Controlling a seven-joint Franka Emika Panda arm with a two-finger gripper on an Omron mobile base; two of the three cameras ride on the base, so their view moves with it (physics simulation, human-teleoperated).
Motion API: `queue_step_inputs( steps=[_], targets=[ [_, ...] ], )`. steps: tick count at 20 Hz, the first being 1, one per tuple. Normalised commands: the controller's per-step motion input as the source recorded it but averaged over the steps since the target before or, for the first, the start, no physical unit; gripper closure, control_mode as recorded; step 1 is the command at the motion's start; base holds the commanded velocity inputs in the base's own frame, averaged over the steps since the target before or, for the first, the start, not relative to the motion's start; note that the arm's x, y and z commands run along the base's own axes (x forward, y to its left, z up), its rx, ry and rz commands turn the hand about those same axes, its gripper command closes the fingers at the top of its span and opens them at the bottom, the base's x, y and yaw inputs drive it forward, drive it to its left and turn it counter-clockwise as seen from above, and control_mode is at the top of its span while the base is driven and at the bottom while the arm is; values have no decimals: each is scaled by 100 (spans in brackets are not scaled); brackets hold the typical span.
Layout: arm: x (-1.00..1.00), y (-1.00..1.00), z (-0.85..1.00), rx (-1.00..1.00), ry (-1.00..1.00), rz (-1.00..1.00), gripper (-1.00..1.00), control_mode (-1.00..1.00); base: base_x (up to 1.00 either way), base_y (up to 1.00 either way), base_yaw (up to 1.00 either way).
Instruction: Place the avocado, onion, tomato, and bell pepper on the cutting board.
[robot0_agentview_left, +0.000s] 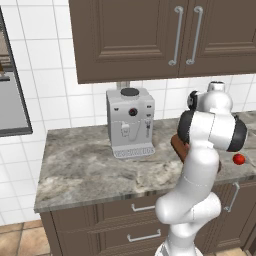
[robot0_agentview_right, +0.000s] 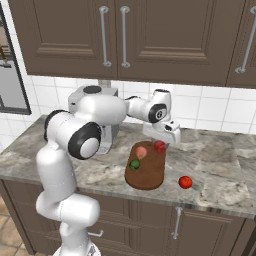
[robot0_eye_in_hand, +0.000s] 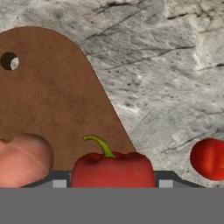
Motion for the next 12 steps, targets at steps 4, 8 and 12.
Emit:
queue_step_inputs(
  steps=[4, 8, 12],
  targets=[
    [44, -6, -14, 10, 0, 0, 100, -100, 0, 0, 0],
    [41, -5, -16, 3, 0, 0, 100, -100, 0, 0, 0],
    [11, -1, -12, 0, 5, 0, 100, -100, 0, 0, 0]
  ],
)
